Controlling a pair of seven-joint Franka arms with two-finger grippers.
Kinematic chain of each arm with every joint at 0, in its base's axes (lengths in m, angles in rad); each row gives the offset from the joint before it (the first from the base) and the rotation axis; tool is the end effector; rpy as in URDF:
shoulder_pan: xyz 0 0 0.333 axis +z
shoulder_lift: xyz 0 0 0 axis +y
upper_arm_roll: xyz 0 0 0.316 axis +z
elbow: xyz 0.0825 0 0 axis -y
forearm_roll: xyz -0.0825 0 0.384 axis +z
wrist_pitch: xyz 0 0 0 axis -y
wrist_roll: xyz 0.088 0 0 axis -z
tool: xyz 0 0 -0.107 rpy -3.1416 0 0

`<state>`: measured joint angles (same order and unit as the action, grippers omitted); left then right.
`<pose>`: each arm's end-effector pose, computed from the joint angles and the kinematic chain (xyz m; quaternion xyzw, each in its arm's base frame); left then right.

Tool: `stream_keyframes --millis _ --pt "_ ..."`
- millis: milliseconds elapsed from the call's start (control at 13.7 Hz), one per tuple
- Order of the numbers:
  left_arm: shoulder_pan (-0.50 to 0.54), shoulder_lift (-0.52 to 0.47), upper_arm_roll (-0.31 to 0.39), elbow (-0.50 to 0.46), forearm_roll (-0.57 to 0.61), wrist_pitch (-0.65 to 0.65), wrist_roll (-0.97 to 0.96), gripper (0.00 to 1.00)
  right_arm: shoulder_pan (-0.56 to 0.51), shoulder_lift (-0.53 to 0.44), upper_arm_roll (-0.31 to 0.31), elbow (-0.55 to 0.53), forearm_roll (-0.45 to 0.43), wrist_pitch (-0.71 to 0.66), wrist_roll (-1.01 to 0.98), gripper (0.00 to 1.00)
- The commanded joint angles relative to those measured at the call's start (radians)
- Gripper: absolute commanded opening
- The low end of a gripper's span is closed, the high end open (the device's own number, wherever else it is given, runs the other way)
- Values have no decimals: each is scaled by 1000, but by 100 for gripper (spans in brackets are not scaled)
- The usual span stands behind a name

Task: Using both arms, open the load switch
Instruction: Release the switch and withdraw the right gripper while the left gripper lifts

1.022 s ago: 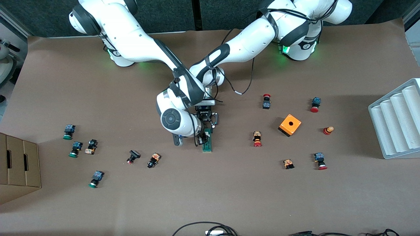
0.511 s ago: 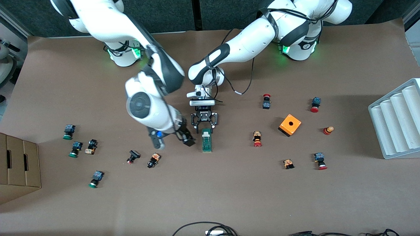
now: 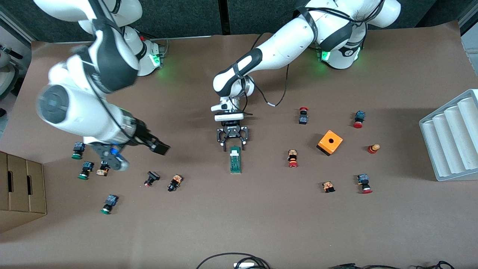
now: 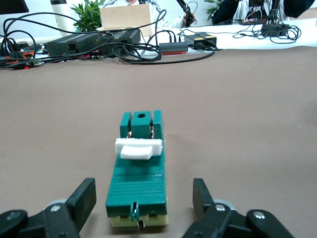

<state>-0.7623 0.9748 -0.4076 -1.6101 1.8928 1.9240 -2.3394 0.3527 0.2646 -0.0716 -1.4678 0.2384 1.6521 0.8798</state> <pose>0.3510 -0.5742 0.0881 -0.8380 0.0029 -0.5442 0.0393 0.6011 0.2034 0.5251 -0.9450 0.3058 0.0927 0.0692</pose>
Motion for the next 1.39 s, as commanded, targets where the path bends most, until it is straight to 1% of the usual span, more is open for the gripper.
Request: stream_keyframes --millis 0,73,146,219,292,511,584,657,730,876,949,1095,1314 --pt "-3 -47 1 2 -98 23 109 100 -82 -74 13 -35 -36 -63 -207 100" --pt "-3 -56 -10 13 -151 24 139 100 -115 -94 13 -42 -40 -84 -298 100" --pt "0 -70 -23 25 -194 35 178 100 -148 -116 13 -57 -71 -90 -385 100" --pt "1 -85 -28 27 -237 46 233 100 -168 -136 13 -71 -114 -92 -495 100" --pt "1 -112 -27 26 -297 56 288 100 -184 -148 6 -71 -137 -95 -586 100" --pt "1 -180 -27 27 -475 58 479 100 -290 -160 6 -81 -142 -104 -779 100" --pt "1 -201 -27 27 -533 58 555 100 -313 -163 4 -83 -142 -100 -833 100" --pt "1 -221 -27 27 -587 58 624 100 -320 -168 -11 -83 -148 -98 -875 100" --pt "3 -241 -25 27 -633 56 690 100 -320 -186 -33 -104 -149 -91 -912 100" --pt "12 -278 -25 26 -704 55 780 100 -322 -243 -37 -170 -155 -57 -935 100" --pt "29 -297 -27 22 -739 53 837 100 -322 -252 -37 -184 -172 -52 -934 100" --pt "41 -352 -27 22 -858 46 999 100 -317 -251 -36 -186 -177 -49 -934 100" --pt "95 -444 -25 21 -1042 32 1297 100 -311 -245 -30 -183 -198 -48 -920 100"
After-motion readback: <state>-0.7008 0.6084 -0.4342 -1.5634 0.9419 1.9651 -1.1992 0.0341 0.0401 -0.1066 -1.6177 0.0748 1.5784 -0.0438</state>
